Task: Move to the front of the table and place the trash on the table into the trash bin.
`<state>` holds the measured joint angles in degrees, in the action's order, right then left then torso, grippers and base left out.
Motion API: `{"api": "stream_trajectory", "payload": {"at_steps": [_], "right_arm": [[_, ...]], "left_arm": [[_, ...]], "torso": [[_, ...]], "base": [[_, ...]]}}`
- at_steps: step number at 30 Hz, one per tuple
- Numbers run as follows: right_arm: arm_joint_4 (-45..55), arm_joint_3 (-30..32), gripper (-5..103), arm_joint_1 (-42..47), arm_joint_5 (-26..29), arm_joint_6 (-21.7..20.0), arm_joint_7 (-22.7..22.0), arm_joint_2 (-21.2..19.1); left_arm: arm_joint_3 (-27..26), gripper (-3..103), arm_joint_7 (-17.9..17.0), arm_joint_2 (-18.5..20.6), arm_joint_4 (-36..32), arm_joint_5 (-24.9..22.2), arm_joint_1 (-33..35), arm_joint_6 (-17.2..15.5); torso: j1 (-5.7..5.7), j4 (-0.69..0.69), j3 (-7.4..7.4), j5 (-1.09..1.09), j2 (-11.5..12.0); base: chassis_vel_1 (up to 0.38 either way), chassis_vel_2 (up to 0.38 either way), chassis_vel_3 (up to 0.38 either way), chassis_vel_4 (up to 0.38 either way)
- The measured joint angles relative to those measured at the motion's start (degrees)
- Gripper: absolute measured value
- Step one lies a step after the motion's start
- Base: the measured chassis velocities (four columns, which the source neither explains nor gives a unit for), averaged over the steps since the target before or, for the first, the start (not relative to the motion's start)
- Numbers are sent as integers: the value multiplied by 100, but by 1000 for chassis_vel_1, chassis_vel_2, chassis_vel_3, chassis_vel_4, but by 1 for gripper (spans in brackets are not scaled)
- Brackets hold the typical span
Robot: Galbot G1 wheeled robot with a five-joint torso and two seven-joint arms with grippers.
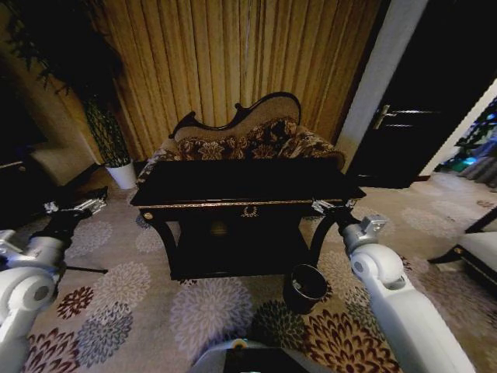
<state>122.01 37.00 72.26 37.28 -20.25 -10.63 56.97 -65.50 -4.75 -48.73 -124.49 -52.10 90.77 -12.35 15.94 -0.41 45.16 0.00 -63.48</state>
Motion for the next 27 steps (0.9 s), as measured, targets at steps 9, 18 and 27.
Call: {"api": "stream_trajectory", "payload": {"at_steps": [9, 18, 27], "right_arm": [[92, -26, 100, 21, 115, -83, -104, 31], [78, -33, 100, 21, 59, -69, -108, 48], [109, -13, 100, 74, -7, -42, -101, 86]], "left_arm": [[2, 100, -67, 9, -62, -18, 4, -146], [4, 100, -72, 26, -72, -18, 16, -148], [1, 100, -59, 37, -80, 0, 28, -144]], "torso": [[0, 1, 0, 0, 0], [0, 1, 0, 0, 0], [0, 0, 0, 0, 0]], "base": [[0, 0, 0, 0], [0, 0, 0, 0], [0, 0, 0, 0]]}}
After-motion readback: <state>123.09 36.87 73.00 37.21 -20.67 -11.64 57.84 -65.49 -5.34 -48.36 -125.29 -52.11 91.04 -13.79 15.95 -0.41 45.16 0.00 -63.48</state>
